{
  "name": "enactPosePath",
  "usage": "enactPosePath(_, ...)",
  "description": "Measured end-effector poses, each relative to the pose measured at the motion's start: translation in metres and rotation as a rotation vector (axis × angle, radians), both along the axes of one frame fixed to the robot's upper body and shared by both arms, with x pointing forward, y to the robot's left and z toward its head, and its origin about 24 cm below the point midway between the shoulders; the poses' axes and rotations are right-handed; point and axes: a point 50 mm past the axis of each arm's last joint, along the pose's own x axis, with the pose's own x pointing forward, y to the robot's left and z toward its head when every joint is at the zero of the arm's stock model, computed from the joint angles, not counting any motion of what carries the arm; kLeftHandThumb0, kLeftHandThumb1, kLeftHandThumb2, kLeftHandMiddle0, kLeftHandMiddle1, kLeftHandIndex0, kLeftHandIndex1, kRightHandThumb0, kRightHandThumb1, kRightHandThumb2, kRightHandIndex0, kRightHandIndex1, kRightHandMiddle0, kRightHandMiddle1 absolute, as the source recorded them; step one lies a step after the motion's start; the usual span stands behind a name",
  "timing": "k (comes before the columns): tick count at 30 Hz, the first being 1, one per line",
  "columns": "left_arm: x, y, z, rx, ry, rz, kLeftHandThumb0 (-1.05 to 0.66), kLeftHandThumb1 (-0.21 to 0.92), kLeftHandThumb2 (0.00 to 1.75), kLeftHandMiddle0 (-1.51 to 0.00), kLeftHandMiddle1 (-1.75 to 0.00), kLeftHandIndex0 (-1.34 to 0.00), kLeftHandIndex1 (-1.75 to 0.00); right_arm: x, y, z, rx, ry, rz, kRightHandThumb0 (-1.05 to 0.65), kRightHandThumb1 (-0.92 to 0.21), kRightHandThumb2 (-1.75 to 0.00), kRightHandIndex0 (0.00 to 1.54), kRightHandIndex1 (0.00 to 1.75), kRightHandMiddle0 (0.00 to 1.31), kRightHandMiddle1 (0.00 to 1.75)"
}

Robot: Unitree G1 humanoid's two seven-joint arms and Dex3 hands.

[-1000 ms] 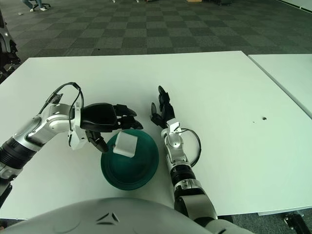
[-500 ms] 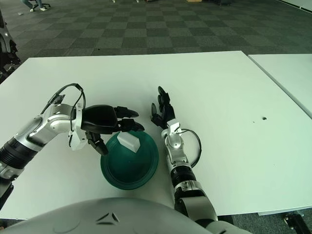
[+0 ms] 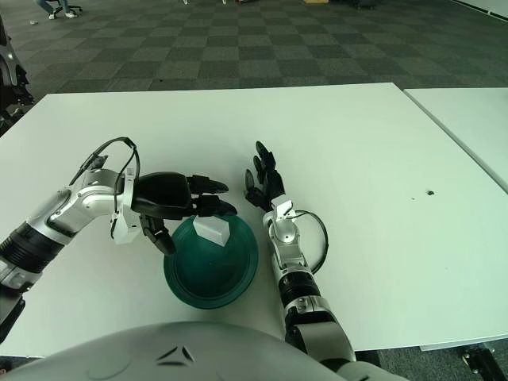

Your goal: Put the charger into the plate.

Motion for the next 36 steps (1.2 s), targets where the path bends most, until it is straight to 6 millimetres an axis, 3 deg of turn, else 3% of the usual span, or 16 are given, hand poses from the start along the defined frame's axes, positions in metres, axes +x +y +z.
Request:
enactPosePath(7, 0.022, 0.015, -0.007, -0.229, 0.178, 0.157, -1.05, 0.92, 0.63, 0.0, 0.0, 0.0, -0.01, 0.003, 0.002, -0.001, 0.022, 0.006, -0.011, -0.65, -0.92, -0.82, 0.08, 0.0, 0.0, 0.12)
enactPosePath(14, 0.047, 0.03, -0.023, -0.731, 0.374, 0.526, -1.05, 0.92, 0.75, 0.0, 0.0, 0.0, 0.0, 0.004, 0.001, -0.002, 0.049, 0.016, -0.041, -0.65, -0.92, -0.81, 0.05, 0.0, 0.0, 0.17)
enactPosePath(18, 0.032, 0.033, -0.036, -1.115, 0.497, 0.69, -1.05, 0.92, 0.9, 0.0, 0.0, 0.0, 0.0, 0.004, 0.004, -0.001, 0.058, 0.016, -0.041, -0.65, -0.92, -0.81, 0.05, 0.0, 0.0, 0.19)
enactPosePath(23, 0.01, 0.04, -0.066, -1.376, 0.642, 0.929, -1.05, 0.92, 1.0, 0.0, 0.0, -0.02, -0.01, 0.004, 0.003, -0.002, 0.059, 0.019, -0.044, -0.64, -0.92, -0.81, 0.04, 0.0, 0.0, 0.21)
enactPosePath(29, -0.008, 0.06, -0.089, -1.485, 0.676, 1.184, -1.03, 0.92, 1.07, 0.0, 0.0, -0.03, -0.03, 0.003, 0.002, -0.003, 0.058, 0.023, -0.047, -0.62, -0.92, -0.8, 0.04, 0.0, 0.0, 0.21)
enactPosePath(36, -0.019, 0.076, -0.106, -1.454, 0.613, 1.448, -1.0, 0.92, 1.11, -0.01, 0.0, -0.04, -0.05, 0.003, 0.002, -0.003, 0.058, 0.023, -0.048, -0.62, -0.92, -0.78, 0.03, 0.0, 0.0, 0.18)
